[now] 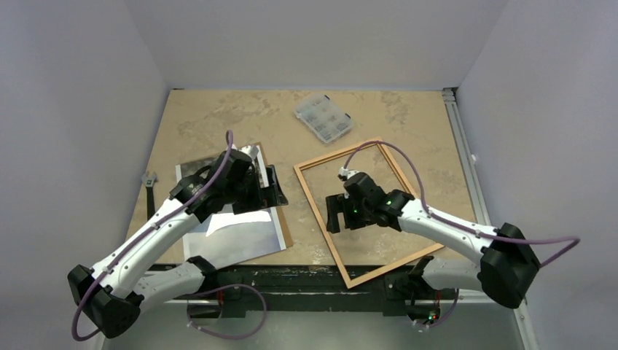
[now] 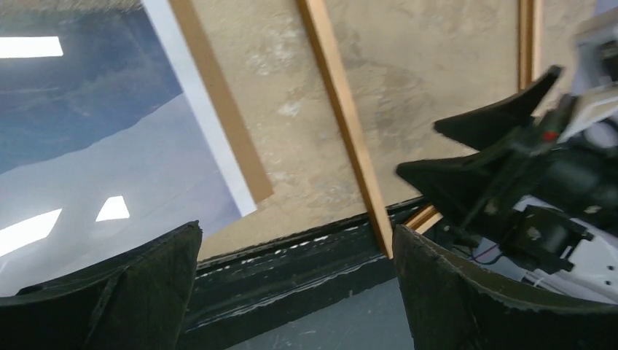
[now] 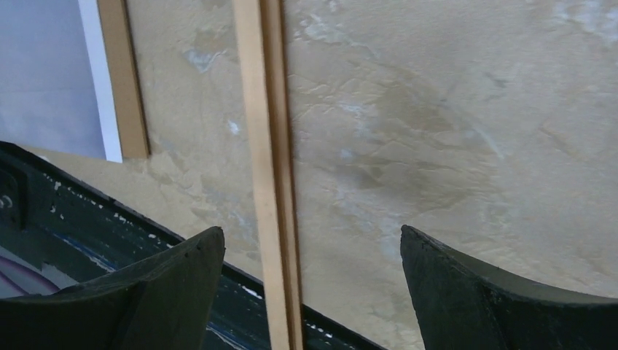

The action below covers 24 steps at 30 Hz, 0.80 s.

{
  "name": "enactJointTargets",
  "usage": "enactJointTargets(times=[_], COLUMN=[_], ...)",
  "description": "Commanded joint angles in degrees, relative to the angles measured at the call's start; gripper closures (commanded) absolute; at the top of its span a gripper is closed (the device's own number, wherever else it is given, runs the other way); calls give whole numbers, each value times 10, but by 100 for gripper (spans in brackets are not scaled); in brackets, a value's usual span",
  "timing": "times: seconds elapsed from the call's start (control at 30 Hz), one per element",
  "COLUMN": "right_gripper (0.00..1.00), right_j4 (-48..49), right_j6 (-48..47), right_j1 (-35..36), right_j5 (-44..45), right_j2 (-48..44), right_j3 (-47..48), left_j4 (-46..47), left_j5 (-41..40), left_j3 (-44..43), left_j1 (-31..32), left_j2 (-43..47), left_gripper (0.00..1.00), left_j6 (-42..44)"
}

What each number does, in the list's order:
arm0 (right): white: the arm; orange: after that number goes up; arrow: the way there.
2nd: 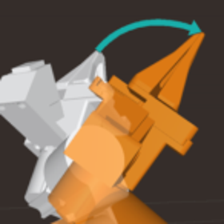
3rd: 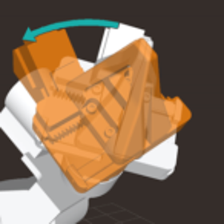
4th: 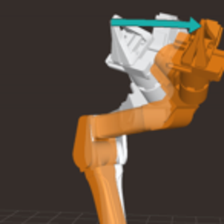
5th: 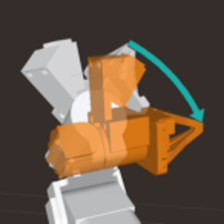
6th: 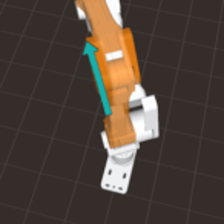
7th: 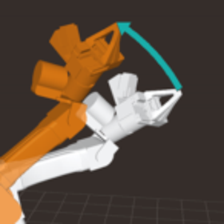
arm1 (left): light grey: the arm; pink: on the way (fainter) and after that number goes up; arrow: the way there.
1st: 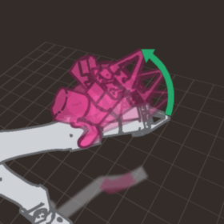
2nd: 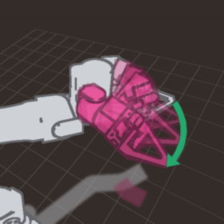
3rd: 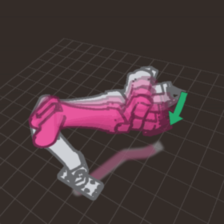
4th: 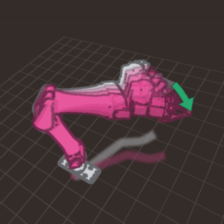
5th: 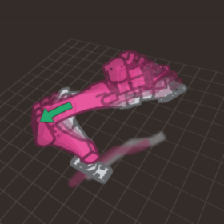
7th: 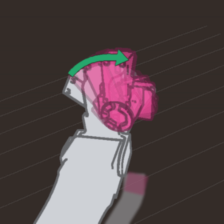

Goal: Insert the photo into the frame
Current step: Move the photo frame to the center of the board.

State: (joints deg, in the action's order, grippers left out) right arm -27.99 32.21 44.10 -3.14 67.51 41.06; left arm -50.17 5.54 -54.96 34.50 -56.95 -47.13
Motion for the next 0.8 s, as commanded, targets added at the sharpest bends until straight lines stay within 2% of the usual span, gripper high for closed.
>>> enactJointTargets(times=[0.0, 0.1, 0.17, 0.27, 0.4, 0.57, 0.63, 0.77], right_gripper=[12, 16, 28, 36, 45, 67, 79, 94], right_j4=[27, 21, 3, -40, -45, -64, -69, -91], right_j6=[44, 64, 82, 115, 116, 126, 138, 147], right_j1=[71, 118, 140, 174, 199, 204, 204, 203], right_j5=[57, 94, 130, 205, 223, 239, 237, 271], right_j2=[47, 87, 116, 167, 226, 272, 289, 314], right_j3=[54, 73, 86, 115, 149, 178, 187, 206], left_j4=[36, 59, 84, 86, 63, 48, 48, 44], left_j5=[-34, -25, -13, -14, -35, -39, -36, -33], left_j3=[-72, -47, -24, -4, -10, -29, -29, -25], left_j1=[34, 42, 43, 43, 43, 43, 43, 43], left_j2=[-11, 9, 29, 57, 85, 97, 100, 110], left_gripper=[0, 0, 0, 0, 0, 0, 0, 0], left_j6=[-40, -57, -66, -73, -69, -72, -74, -82])
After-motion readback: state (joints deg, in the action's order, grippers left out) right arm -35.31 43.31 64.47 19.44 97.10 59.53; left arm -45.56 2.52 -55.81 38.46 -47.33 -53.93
